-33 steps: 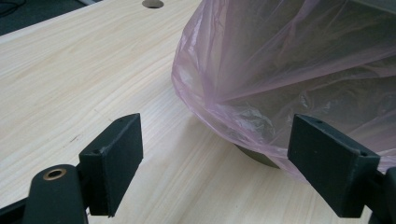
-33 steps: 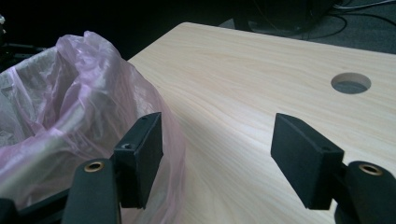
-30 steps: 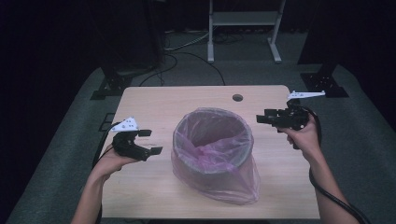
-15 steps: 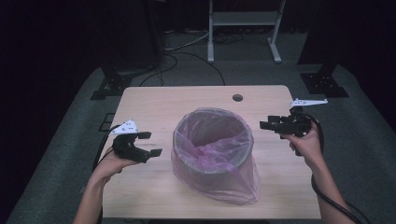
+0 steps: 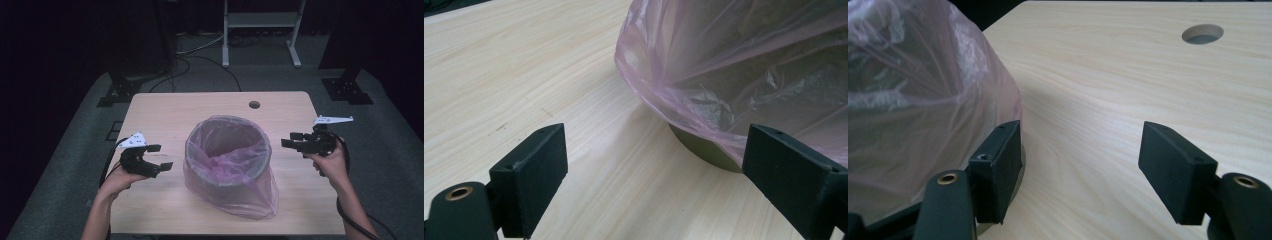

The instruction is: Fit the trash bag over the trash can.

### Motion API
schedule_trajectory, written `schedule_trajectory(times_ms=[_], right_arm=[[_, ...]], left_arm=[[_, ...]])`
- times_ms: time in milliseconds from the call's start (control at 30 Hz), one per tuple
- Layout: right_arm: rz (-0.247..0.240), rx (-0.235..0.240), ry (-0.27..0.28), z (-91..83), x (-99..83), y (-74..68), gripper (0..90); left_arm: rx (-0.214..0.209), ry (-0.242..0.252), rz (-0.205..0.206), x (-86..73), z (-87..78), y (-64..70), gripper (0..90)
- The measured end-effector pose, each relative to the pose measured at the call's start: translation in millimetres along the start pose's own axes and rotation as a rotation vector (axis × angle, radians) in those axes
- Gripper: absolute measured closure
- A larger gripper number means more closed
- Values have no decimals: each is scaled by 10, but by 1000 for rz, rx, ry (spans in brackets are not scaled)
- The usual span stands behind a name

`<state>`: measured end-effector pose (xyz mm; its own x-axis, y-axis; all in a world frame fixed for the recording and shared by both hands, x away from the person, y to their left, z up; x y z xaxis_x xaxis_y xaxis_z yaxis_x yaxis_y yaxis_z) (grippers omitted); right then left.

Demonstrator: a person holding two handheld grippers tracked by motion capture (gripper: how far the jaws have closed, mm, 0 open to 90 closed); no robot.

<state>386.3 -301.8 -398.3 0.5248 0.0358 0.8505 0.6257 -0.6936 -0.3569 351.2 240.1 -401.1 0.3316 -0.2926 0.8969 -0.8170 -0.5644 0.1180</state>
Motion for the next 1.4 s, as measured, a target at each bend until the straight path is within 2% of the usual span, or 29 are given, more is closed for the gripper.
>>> schedule_trajectory(times_ms=[433,767,1067,1400], right_arm=[[15,-15,-2,-120,-299,20,328],[7,-44,10,-330,-520,7,328],[18,-63,23,-543,-724,-6,328],[35,-68,33,-646,-930,-55,328]], left_arm=[[7,16,-9,-119,-18,27,97],[14,26,-6,-149,-45,80,97],[20,29,-6,-191,-82,130,97],[27,32,-2,-241,-152,188,97]])
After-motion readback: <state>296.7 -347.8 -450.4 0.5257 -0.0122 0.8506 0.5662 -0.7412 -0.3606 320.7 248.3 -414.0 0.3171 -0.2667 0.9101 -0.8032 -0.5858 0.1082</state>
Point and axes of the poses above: each handheld gripper's, and its own axes: z roughly forward along the jaws, x roughly out of its top, y roughly to its right, the point moved 1 cm from there along z, roughly forward along the jaws, and after that the axes turned 7 degrees about y, right-handed, at the moved point
